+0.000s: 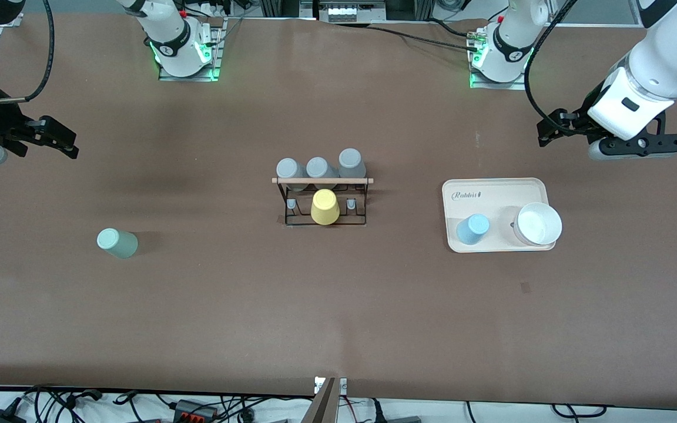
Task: Hang scattered cups on rack with three cups
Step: 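Move the left gripper over the light blue cup on the tray, then lower the left gripper and close it around the light blue cup, then carry the blue cup to the rack while the right gripper reaches the teal cup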
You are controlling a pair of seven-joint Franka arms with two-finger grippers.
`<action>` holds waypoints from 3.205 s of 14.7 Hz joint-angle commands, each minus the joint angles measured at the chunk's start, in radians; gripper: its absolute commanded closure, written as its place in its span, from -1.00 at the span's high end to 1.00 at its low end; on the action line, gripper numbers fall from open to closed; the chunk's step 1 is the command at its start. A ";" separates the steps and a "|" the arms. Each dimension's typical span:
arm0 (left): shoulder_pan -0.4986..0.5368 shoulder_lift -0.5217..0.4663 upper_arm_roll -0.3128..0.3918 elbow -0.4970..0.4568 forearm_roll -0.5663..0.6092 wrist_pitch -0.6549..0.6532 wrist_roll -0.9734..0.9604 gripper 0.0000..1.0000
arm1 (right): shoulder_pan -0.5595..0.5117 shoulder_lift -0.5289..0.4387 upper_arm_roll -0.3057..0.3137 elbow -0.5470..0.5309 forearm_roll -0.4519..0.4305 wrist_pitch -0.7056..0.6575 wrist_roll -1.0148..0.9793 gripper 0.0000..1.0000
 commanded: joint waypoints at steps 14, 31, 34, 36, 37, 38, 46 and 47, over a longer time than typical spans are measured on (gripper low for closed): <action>-0.092 0.394 -0.003 0.026 0.089 0.246 0.008 1.00 | -0.013 0.024 0.008 0.036 -0.009 -0.023 -0.015 1.00; -0.113 0.542 0.010 -0.198 0.176 0.682 -0.022 0.98 | -0.042 0.139 0.002 0.012 -0.040 0.035 -0.013 1.00; -0.109 0.539 0.011 -0.215 0.176 0.714 -0.013 -0.44 | -0.065 0.230 0.002 0.012 -0.043 0.102 -0.024 1.00; -0.110 0.531 0.008 -0.209 0.176 0.699 -0.010 -0.98 | -0.077 0.300 0.001 0.012 -0.045 0.180 -0.064 1.00; -0.110 0.522 0.005 -0.206 0.176 0.690 -0.012 -0.98 | -0.088 0.332 0.001 0.012 -0.045 0.214 -0.084 1.00; -0.107 0.516 0.004 -0.194 0.174 0.675 -0.021 -0.98 | -0.097 0.366 0.001 0.012 -0.045 0.246 -0.101 1.00; -0.205 0.528 -0.079 0.140 0.014 0.270 -0.284 -0.99 | -0.153 0.514 0.001 -0.088 -0.046 0.519 -0.204 1.00; -0.234 0.530 -0.079 0.174 -0.046 0.266 -0.342 -0.99 | -0.151 0.524 0.001 -0.106 -0.046 0.553 -0.204 1.00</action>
